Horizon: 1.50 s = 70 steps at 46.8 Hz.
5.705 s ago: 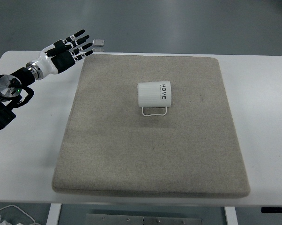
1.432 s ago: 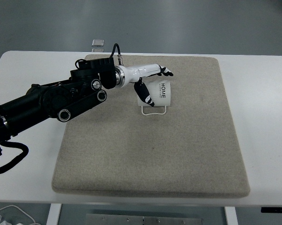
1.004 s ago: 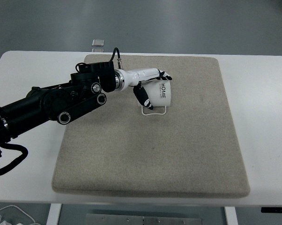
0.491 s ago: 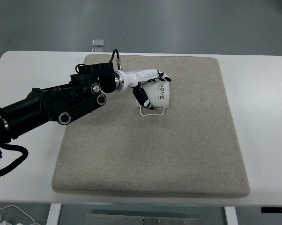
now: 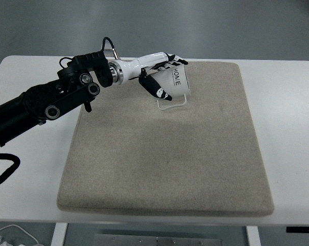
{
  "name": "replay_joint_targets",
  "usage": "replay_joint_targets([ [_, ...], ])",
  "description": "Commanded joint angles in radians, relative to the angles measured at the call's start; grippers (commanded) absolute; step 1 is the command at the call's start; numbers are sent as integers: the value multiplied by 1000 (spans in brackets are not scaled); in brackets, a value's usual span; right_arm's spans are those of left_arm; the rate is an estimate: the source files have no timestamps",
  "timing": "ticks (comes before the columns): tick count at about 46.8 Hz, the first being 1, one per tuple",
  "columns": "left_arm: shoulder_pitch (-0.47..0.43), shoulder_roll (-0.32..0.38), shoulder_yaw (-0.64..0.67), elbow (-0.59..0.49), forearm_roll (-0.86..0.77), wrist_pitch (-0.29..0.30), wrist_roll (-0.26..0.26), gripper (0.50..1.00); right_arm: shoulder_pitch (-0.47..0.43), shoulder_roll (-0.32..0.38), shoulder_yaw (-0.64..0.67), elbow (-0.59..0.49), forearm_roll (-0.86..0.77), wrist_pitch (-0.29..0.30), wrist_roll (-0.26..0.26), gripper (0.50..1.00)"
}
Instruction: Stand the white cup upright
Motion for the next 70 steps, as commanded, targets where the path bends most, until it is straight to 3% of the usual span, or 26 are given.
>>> replay_joint_targets([
  [1, 1, 39, 0, -4, -144, -5, -39, 500, 0, 0, 0, 0, 0, 0, 0, 930],
  [10, 40, 78, 0, 3, -349, -5, -186, 500, 0, 0, 0, 0, 0, 0, 0, 930],
  [18, 83, 81, -3, 9, -368, 1, -359, 500, 0, 0, 0, 0, 0, 0, 0, 930],
  [23, 109, 79, -22, 9, -368, 3, -421, 500, 0, 0, 0, 1, 0, 0, 0, 930],
  [33, 193, 67, -62, 9, -376, 3, -465, 500, 0, 0, 0, 0, 0, 0, 0, 930],
  [39, 228, 67, -62, 9, -377, -10, -527, 500, 0, 0, 0, 0, 0, 0, 0, 930],
  [62, 305, 73, -51, 123, -374, -142, -527, 500, 0, 0, 0, 1, 0, 0, 0, 930],
  [70, 307, 69, -48, 172, -373, -146, -527, 500, 0, 0, 0, 1, 0, 0, -2, 930],
])
